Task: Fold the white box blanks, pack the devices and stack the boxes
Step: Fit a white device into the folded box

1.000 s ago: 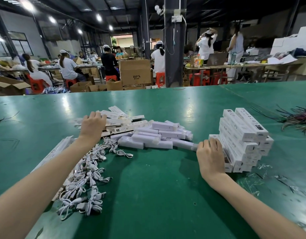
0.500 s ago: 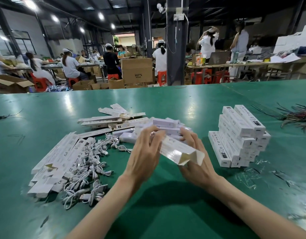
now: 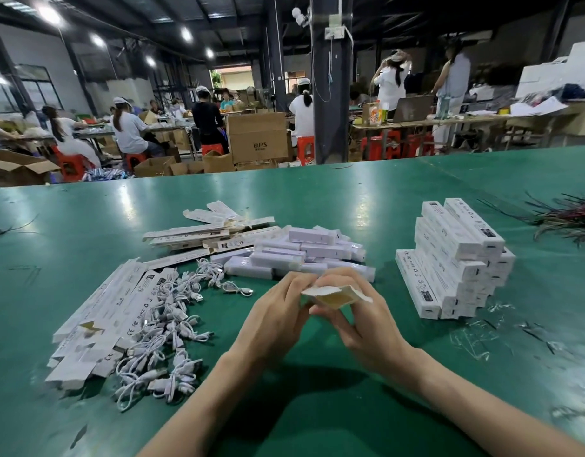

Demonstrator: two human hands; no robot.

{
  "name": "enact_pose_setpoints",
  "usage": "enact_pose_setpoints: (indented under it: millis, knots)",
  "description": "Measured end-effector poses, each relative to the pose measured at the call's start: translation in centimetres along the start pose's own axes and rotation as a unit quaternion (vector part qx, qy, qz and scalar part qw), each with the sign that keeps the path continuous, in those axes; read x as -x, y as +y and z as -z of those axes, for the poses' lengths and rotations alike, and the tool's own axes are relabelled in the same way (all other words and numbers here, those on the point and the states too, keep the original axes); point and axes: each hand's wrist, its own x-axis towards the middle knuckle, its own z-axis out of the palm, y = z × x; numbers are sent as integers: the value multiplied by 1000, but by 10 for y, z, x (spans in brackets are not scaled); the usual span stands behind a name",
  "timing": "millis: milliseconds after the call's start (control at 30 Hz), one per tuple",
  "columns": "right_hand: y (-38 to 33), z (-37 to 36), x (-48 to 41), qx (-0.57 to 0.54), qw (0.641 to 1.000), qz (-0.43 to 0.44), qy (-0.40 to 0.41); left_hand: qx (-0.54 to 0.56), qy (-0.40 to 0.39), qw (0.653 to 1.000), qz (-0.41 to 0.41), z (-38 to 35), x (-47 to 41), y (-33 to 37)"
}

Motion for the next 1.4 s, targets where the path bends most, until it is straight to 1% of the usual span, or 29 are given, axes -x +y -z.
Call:
enact_pose_setpoints:
  millis: [133,233,267,333,400,467,533,600,667,733,800,867,933,1067,1200,1300,1400]
  knots:
    - [-10,-3,-5,-51,996,-32,65,-4,107,994,-29,0,2,4]
    - [-21,-1,-10,-109,989,-74,69,6,165,985,-37,0,0,11]
    - [-25,1,-12,-128,986,-89,64,8,170,985,-36,0,0,13]
    - [-27,2,-15,-138,985,-89,59,13,155,988,-15,-2,0,17]
    - [-26,4,-16,-120,988,-78,59,29,128,991,9,-5,1,19]
    - [-21,8,-17,-92,992,-73,55,52,117,992,12,-6,2,19]
    - [-15,13,-19,-53,995,-69,41,86,129,988,-6,-3,2,21]
    - [-12,18,-21,-43,997,-66,25,135,160,978,-22,1,0,24]
    - [-12,22,-23,-71,995,-72,12,171,182,968,-24,6,-3,28]
    - [-15,25,-25,-115,990,-88,-4,171,183,968,-30,12,-6,31]
    - [-20,28,-25,-189,974,-121,-29,153,179,971,-40,17,-8,34]
    - [-24,31,-28,-261,952,-155,-45,150,180,972,-31,20,-11,37]
    - [-26,36,-30,-290,941,-166,-59,174,179,968,-9,19,-12,39]
    - [-28,37,-32,-309,931,-173,-93,268,180,945,48,17,-13,40]
    - [-31,34,-30,-298,932,-180,-99,339,196,915,95,16,-15,42]
    - [-32,33,-28,-268,939,-185,-108,425,187,876,131,18,-17,45]
    - [-30,31,-26,-252,941,-196,-112,463,194,850,157,24,-19,45]
